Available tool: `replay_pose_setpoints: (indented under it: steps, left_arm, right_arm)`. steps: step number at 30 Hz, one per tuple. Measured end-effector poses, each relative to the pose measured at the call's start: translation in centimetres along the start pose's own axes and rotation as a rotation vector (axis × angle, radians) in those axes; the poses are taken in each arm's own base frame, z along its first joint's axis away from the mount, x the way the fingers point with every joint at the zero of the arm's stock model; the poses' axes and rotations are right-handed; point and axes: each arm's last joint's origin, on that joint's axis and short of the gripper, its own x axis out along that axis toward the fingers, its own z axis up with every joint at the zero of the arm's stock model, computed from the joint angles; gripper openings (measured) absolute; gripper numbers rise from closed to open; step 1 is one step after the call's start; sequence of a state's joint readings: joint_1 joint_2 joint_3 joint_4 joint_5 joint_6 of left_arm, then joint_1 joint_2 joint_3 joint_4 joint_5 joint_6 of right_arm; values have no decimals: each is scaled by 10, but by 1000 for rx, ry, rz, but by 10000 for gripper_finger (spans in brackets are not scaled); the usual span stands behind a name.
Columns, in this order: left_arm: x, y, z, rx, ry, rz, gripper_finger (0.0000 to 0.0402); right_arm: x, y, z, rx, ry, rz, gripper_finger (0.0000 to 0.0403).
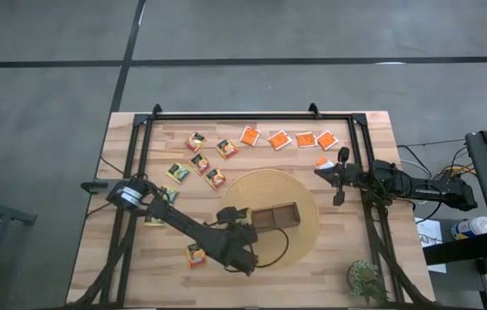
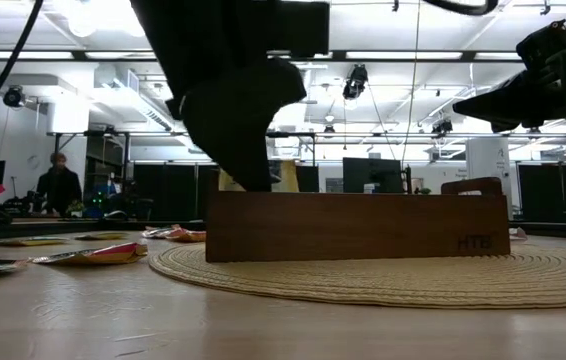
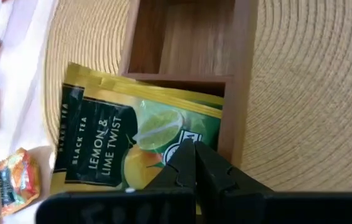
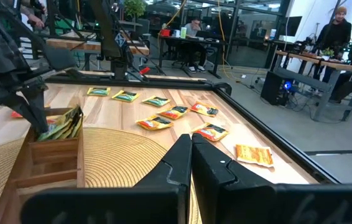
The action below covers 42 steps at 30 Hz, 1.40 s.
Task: Pick & Place Tea
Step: Put the green tea bag into the left section of the wooden organizer
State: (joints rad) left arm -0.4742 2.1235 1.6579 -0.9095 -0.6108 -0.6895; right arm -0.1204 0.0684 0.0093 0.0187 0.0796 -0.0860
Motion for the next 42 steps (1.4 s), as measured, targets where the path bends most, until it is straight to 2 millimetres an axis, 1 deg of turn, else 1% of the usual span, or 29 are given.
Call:
replay_pose_setpoints:
  steps: [6, 9, 14, 22, 26, 29, 33, 37, 42]
  left_arm:
    - [14, 9, 0, -29, 14, 5, 0]
    - [14, 9, 1, -33, 13, 3, 0]
    - [7, 4, 7, -28, 2, -35, 0]
    - [-19, -7, 17, 10, -60, -80, 0]
    - [-35, -9, 18, 30, -106, -43, 0]
    - [-47, -8, 12, 43, -119, -11, 0]
    - [-61, -4, -2, 48, -87, 40, 0]
    - [-80, 3, -15, 7, -111, 130, 0]
    - [-96, 9, -30, -56, -128, 203, 0]
  right_arm:
    - [0, 0, 0, 0, 0, 0, 8]
    - [0, 0, 0, 0, 0, 0, 9]
    - [0, 0, 0, 0, 0, 0, 8]
    - [0, 0, 0, 0, -1, 0, 9]
    - [0, 0, 0, 0, 0, 0, 9]
    - [0, 0, 0, 0, 0, -1, 9]
    - [0, 0, 0, 0, 0, 0, 8]
    - [0, 0, 0, 0, 0, -1, 9]
    - [0, 0, 0, 0, 0, 0, 9]
